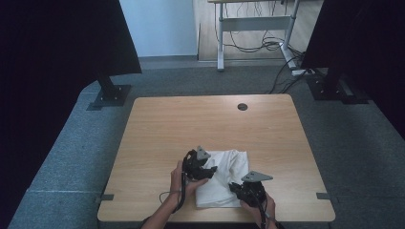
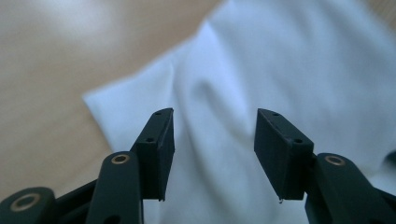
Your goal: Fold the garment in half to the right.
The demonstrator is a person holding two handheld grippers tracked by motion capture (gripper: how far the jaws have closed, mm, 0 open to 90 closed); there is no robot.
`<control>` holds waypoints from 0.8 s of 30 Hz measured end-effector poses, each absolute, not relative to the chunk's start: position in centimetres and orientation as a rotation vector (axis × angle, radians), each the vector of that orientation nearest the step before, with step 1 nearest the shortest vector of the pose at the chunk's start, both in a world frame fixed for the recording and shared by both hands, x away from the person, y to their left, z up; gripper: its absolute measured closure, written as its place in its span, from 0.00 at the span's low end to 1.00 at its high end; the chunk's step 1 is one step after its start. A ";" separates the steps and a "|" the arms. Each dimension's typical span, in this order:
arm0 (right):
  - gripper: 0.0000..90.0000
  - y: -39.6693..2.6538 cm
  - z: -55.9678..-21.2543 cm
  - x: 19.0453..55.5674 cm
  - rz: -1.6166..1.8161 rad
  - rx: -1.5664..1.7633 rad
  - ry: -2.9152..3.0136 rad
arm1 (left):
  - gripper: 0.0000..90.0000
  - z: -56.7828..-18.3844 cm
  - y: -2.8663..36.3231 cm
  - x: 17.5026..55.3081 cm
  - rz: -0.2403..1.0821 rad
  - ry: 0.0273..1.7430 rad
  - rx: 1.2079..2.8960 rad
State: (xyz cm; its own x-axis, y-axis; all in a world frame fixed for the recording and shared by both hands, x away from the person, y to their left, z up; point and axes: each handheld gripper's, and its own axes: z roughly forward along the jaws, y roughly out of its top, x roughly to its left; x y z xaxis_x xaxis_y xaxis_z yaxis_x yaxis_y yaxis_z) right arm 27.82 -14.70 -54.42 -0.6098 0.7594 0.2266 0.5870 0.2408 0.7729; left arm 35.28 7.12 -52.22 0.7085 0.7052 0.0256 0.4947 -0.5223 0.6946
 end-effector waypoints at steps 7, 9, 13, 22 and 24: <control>0.94 -15.3 -54.6 27.4 1.311 1.283 2.310 | 0.53 -53.6 6.9 35.1 0.421 0.914 2.241; 0.94 -15.5 -54.7 27.4 1.313 1.291 2.311 | 0.54 -53.8 6.8 34.9 0.431 0.916 2.227; 0.94 -15.8 -54.6 27.2 1.314 1.293 2.304 | 0.54 -53.9 7.0 34.9 0.425 0.920 2.213; 0.94 -16.5 -54.5 26.6 1.305 1.280 2.322 | 0.52 -54.0 7.2 34.9 0.420 0.920 2.202; 0.94 -16.6 -54.8 26.4 1.301 1.284 2.341 | 0.51 -54.0 7.2 34.9 0.423 0.922 2.202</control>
State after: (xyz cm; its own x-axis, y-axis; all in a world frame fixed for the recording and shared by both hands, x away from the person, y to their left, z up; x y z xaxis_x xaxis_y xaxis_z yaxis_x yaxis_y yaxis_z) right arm 26.42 -16.59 -54.80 -0.6143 0.7514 0.2410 0.6014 0.2482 0.7594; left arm 34.86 7.17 -54.04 0.6929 0.7205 0.0280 0.4910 -0.5000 0.7134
